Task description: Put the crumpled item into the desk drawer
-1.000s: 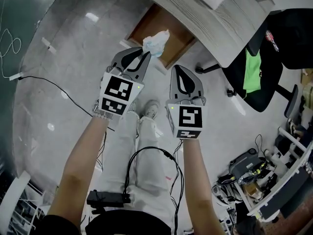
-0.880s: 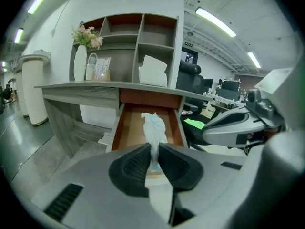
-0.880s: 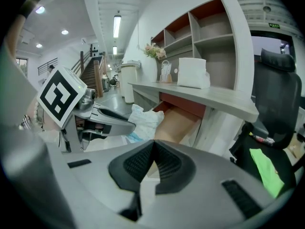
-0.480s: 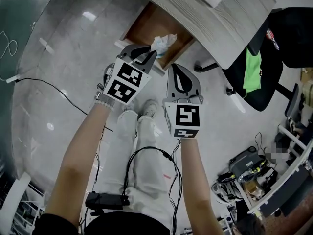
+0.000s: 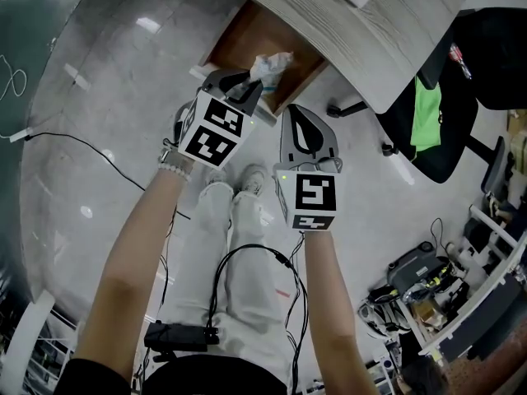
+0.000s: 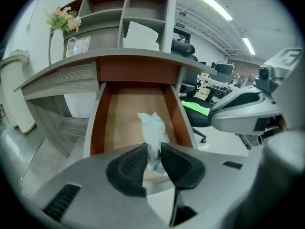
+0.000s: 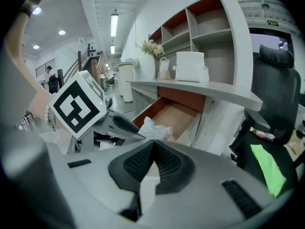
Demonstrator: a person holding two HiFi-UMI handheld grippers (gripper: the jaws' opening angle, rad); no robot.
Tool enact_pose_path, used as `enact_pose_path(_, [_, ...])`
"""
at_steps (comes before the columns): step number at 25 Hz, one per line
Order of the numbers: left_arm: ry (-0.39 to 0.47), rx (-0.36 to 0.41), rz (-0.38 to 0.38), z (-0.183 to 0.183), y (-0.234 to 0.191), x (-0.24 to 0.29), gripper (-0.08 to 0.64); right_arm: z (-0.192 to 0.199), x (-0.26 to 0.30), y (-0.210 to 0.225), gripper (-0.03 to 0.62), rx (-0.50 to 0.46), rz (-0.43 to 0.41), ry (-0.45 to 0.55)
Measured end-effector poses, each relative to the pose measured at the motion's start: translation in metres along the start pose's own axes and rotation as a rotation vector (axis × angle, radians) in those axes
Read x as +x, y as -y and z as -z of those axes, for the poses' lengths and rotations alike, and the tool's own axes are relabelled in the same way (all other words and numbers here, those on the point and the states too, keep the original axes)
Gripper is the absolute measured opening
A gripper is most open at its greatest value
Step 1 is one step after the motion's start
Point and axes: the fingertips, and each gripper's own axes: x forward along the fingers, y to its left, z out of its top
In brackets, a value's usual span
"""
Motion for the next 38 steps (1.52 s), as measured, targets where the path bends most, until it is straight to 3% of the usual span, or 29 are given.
enact_pose_path(7, [0.010, -0.019, 0.011, 0.002, 0.005, -0.002, 0.208, -0.002, 0.001, -0.003, 0.005, -0.003, 0.006, 0.005])
enact_pose_path(18, [0.089, -0.091, -0.076, 0.000, -0.011, -0.028, 0.232, -0.001, -0.005, -0.007, 0.005, -0.007, 0.005, 0.005])
enact_pose_path(22, [0.133, -0.086, -0.125, -0.001, -0.012, -0.048, 0.064, -0.004, -0.010, -0.011, 0.005, -0.011, 0.004, 0.005])
enact_pose_path(24, [0.157, -0.095, -0.128, -0.004, -0.007, -0.060, 0.020, -0.010, -0.014, -0.014, 0.005, -0.009, 0.001, 0.018])
enact_pose_path(38, [0.235, -0.040, -0.077, -0.057, 0.058, -0.151, 0.012, -0.066, -0.080, -0.013, 0.005, 0.017, 0.033, 0.056])
